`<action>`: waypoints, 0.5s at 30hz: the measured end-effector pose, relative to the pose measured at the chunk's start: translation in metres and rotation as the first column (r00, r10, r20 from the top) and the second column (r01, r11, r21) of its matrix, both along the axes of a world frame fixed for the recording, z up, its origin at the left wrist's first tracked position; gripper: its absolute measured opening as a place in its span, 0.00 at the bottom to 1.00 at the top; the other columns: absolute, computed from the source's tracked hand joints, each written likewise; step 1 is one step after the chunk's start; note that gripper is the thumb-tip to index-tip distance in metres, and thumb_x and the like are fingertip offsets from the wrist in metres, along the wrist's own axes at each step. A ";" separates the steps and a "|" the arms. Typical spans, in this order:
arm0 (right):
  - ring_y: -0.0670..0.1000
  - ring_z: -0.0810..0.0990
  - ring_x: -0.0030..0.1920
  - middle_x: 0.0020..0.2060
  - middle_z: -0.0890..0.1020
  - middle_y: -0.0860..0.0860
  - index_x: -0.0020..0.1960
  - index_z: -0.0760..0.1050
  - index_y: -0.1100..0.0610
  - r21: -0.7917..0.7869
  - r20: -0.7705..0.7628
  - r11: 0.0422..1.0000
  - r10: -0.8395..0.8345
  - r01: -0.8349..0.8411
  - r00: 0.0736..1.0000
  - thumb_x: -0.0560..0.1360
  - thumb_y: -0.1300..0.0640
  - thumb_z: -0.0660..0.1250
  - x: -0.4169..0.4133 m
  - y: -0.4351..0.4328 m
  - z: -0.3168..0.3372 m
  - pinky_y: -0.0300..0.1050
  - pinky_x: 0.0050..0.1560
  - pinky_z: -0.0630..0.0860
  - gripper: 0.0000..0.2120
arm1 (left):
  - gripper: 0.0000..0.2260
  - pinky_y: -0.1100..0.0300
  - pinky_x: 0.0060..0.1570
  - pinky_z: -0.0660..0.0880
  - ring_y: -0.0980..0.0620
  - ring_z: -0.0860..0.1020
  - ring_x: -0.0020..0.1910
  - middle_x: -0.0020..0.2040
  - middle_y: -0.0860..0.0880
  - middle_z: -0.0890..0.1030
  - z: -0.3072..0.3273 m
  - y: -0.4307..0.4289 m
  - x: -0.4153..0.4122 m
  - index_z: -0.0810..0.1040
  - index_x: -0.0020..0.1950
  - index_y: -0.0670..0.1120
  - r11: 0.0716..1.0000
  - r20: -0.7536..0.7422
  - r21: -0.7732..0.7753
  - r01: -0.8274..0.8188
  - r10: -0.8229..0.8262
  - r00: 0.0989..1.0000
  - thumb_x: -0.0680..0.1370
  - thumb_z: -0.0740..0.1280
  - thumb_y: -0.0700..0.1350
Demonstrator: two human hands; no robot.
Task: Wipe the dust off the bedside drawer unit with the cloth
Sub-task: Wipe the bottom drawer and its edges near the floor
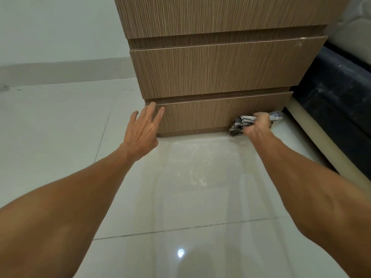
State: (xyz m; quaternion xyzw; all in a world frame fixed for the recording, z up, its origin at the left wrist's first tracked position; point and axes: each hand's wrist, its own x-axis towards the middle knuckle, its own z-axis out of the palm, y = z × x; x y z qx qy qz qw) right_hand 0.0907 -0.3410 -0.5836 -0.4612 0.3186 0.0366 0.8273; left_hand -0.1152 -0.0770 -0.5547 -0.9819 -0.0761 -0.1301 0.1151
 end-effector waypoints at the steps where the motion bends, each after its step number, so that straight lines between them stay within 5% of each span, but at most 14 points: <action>1: 0.58 0.81 0.49 0.53 0.78 0.57 0.62 0.68 0.58 0.033 -0.011 0.999 0.018 -0.018 1.000 0.70 0.66 0.60 -0.001 0.011 -0.002 0.61 0.54 0.78 0.20 | 0.35 0.44 0.65 0.67 0.41 0.68 0.67 0.71 0.39 0.63 -0.001 0.001 0.000 0.61 0.74 0.42 1.000 -0.003 0.005 0.004 -0.004 1.000 0.68 0.67 0.34; 7: 0.60 0.83 0.48 0.54 0.80 0.60 0.62 0.66 0.58 0.067 -0.069 0.998 0.008 -0.004 0.998 0.67 0.67 0.60 -0.023 0.072 -0.018 0.64 0.51 0.79 0.23 | 0.34 0.46 0.66 0.68 0.41 0.68 0.67 0.70 0.39 0.64 0.001 0.005 0.002 0.61 0.74 0.42 0.999 -0.007 0.011 0.044 -0.044 0.999 0.69 0.68 0.34; 11: 0.57 0.78 0.41 0.43 0.75 0.56 0.46 0.65 0.58 0.167 -0.072 0.980 0.123 -0.110 0.990 0.72 0.67 0.58 -0.049 0.107 -0.018 0.58 0.55 0.78 0.06 | 0.34 0.48 0.65 0.68 0.40 0.68 0.66 0.69 0.39 0.65 0.001 0.004 0.001 0.62 0.73 0.41 0.999 0.012 0.004 0.047 -0.047 0.999 0.68 0.68 0.33; 15: 0.59 0.79 0.43 0.48 0.75 0.58 0.57 0.66 0.57 0.235 -0.073 0.946 0.246 -0.223 0.966 0.70 0.70 0.57 -0.075 0.139 -0.024 0.61 0.55 0.78 0.17 | 0.34 0.50 0.62 0.69 0.40 0.69 0.64 0.68 0.39 0.66 0.002 0.003 0.001 0.63 0.73 0.40 0.999 0.009 -0.003 0.040 -0.040 0.999 0.67 0.67 0.33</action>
